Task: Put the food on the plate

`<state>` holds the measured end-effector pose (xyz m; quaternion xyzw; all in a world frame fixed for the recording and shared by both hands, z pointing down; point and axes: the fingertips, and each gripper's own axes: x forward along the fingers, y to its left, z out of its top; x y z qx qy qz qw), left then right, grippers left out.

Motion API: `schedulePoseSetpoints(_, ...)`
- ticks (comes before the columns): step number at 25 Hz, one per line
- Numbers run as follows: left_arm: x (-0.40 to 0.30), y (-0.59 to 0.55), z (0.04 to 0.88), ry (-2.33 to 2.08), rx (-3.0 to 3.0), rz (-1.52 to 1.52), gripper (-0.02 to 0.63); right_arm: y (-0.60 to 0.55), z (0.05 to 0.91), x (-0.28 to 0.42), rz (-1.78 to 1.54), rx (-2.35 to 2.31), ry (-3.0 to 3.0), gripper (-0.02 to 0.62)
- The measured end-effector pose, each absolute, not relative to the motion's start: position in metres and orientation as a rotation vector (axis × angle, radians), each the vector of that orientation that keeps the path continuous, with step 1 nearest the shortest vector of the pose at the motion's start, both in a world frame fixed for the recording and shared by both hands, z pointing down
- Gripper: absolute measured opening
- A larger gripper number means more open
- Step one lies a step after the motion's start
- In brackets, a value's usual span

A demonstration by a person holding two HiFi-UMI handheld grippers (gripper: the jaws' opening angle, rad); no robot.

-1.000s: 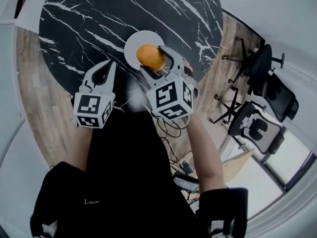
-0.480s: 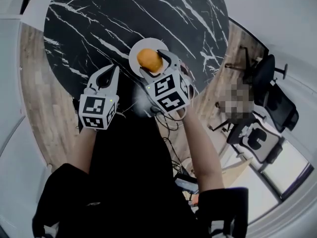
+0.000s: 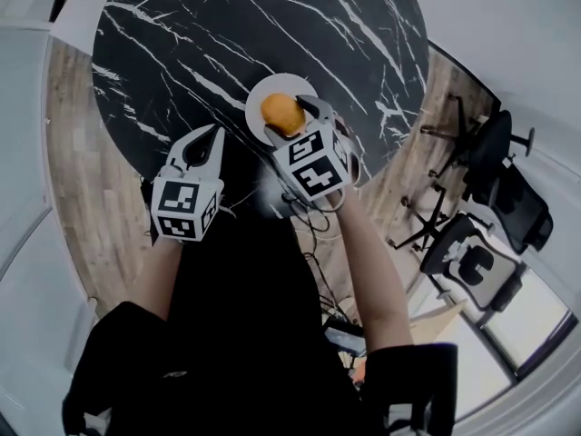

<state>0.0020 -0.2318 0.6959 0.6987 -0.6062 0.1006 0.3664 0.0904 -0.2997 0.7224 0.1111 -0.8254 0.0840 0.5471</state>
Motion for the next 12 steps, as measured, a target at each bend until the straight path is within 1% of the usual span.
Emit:
schedulePoseSetpoints(8, -0.005, -0.23, 0.688, -1.584, 1.802, 0.307, 0.0, -0.303, 0.725, 0.086, 0.255, 0.354, -2.028, 0.311)
schedulePoseSetpoints(12, -0.004, -0.23, 0.68, -1.576, 1.82, 0.347, 0.0, -0.304, 0.721, 0.085, 0.345, 0.402, -2.085, 0.318)
